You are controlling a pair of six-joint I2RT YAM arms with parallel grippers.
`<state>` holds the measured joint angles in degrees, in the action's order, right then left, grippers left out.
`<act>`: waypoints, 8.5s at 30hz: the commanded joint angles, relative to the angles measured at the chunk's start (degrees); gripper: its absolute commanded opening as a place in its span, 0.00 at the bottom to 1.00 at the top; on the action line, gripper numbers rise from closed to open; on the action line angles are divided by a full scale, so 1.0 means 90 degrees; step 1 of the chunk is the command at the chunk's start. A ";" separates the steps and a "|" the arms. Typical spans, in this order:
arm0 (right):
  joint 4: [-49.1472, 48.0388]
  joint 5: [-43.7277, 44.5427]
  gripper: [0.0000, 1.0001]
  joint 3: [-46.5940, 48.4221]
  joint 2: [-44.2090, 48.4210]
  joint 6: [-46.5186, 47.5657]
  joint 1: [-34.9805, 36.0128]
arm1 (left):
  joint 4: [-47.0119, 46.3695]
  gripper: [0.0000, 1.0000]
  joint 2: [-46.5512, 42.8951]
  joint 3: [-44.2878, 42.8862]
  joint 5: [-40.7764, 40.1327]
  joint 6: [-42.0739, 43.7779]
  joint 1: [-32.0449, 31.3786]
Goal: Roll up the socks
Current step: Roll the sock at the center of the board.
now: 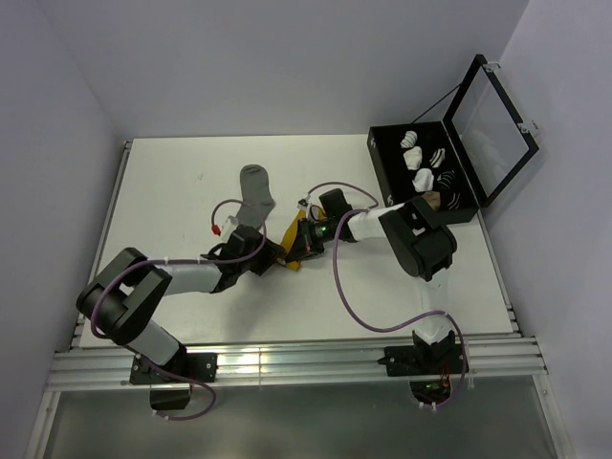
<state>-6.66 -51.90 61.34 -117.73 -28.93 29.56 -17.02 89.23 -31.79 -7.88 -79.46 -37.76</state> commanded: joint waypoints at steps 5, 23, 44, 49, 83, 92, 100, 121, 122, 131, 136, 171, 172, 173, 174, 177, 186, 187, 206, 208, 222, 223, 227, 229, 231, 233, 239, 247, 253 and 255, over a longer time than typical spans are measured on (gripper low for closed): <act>0.0154 0.0600 0.00 -0.0009 -0.0083 0.0255 -0.0042 | 0.0923 0.36 0.0631 -0.0159 -0.0131 -0.0038 -0.0033; -0.1515 0.5164 0.60 -0.2205 0.3227 0.1904 0.1196 | 0.3443 0.00 0.1159 -0.2481 -0.0374 0.1914 -0.0033; -0.2727 0.7867 0.57 -0.2197 0.2389 0.3058 0.3248 | 0.3717 0.00 0.1531 -0.3109 -0.0023 0.2755 0.0074; -0.2600 0.7866 0.56 -0.2001 0.2008 0.3009 0.3258 | 0.3531 0.00 0.1550 -0.2991 0.0211 0.2687 0.0123; -0.2004 0.1844 0.00 -0.1435 0.1120 0.0413 0.0974 | 0.1424 0.71 -0.1652 0.0201 -0.0267 0.0783 0.0533; -0.3020 0.0425 0.00 -0.1376 0.0201 -0.1072 0.0212 | 0.0534 0.68 -0.1790 0.0632 -0.0345 0.0841 0.0406; -0.2727 0.0347 0.00 -0.1181 -0.0092 -0.1190 0.0036 | -0.0199 0.66 -0.0804 0.0505 -0.0160 0.0880 0.0338; -0.2630 0.0190 0.00 -0.0976 -0.0444 -0.1307 -0.0101 | -0.0883 0.47 0.0525 0.0593 0.0143 0.0665 0.0338; -0.2610 0.0190 0.00 -0.0966 -0.0463 -0.1317 -0.0091 | -0.0883 0.42 0.0525 0.0593 0.0143 0.0665 0.0338; -0.2200 0.0483 0.06 -0.0927 -0.0250 -0.0986 -0.0091 | -0.0463 0.02 0.0369 0.0408 -0.0003 0.0840 0.0299; -0.2064 0.1047 0.31 -0.1210 0.0385 -0.0527 -0.0062 | 0.0288 0.00 0.0369 0.0017 -0.0140 0.1055 0.0240; -0.2708 0.7544 0.58 -0.2138 0.2066 0.3693 0.3258 | 0.2789 0.00 0.0681 -0.1604 -0.0140 0.1681 0.0133; -0.2708 0.7525 0.58 -0.2128 0.2008 0.3702 0.3258 | 0.2770 0.00 0.0691 -0.1614 -0.0111 0.1681 0.0133; -0.2688 0.7515 0.58 -0.2080 0.1968 0.3693 0.3268 | 0.2750 0.00 0.0701 -0.1624 -0.0092 0.1700 0.0133; -0.2640 0.7515 0.58 -0.2050 0.1881 0.3693 0.3268 | 0.2750 0.00 0.0710 -0.1614 -0.0062 0.1700 0.0133; -0.2552 0.7495 0.56 -0.1943 0.1724 0.3712 0.3278 | 0.2740 0.00 0.0710 -0.1604 -0.0023 0.1720 0.0133; -0.2415 0.7554 0.40 -0.1767 0.1392 0.3820 0.3375 | 0.2741 0.00 0.0789 -0.1692 0.0123 0.1759 0.0143; -0.2376 0.7486 0.25 -0.1757 0.1402 0.3810 0.3366 | 0.2711 0.01 0.0769 -0.1654 0.0133 0.1759 0.0152; -0.1019 0.2693 0.00 -0.0967 0.1061 0.1838 0.1511 | 0.1395 0.66 -0.1144 -0.0092 -0.0374 0.0783 0.0396; -0.1077 0.1932 0.00 -0.0850 0.0808 0.1401 0.1219 | 0.1198 0.67 -0.1349 0.0162 -0.0442 0.0733 0.0396; -0.2326 -0.0864 0.00 -0.0390 -0.0697 -0.1266 0.0153 | 0.0241 0.65 -0.1223 0.0603 -0.0394 0.0743 0.0387; -0.2356 -0.0922 0.00 -0.0380 -0.0746 -0.1326 0.0124 | 0.0134 0.65 -0.1213 0.0641 -0.0423 0.0733 0.0387; -0.2249 -0.0894 0.00 -0.0351 -0.0864 -0.1463 0.0036 | -0.0023 0.64 -0.1078 0.0632 -0.0472 0.0675 0.0387; -0.2200 -0.0894 0.00 -0.0302 -0.0874 -0.1473 0.0016 | -0.0014 0.63 -0.0970 0.0603 -0.0433 0.0636 0.0387; -0.2045 -0.0884 0.00 -0.0205 -0.0883 -0.1415 0.0016 | -0.0101 0.62 -0.0804 0.0573 -0.0336 0.0607 0.0387; -0.1810 -0.0845 0.00 -0.0098 -0.0893 -0.1318 0.0016 | -0.0228 0.61 -0.0638 0.0573 -0.0277 0.0577 0.0387; -0.1156 -0.0767 0.00 0.0234 -0.0991 -0.0996 0.0016 | -0.0326 0.59 -0.0403 0.0563 -0.0277 0.0509 0.0387; -0.0784 -0.0767 0.00 0.0459 -0.1088 -0.0917 0.0016 | -0.0307 0.55 -0.0257 0.0583 -0.0345 0.0431 0.0387; -0.0502 -0.0718 0.01 0.0528 -0.1011 -0.0761 0.0026 | -0.0180 0.44 -0.0032 0.0564 -0.0433 0.0353 0.0387; -0.0423 -0.0621 0.03 0.0518 -0.0904 -0.0605 0.0026 | -0.0112 0.36 0.0027 0.0564 -0.0452 0.0313 0.0387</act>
<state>-14.63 -61.25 65.32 -125.84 -37.69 29.95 -22.52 87.35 -26.70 -10.46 -76.51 -34.33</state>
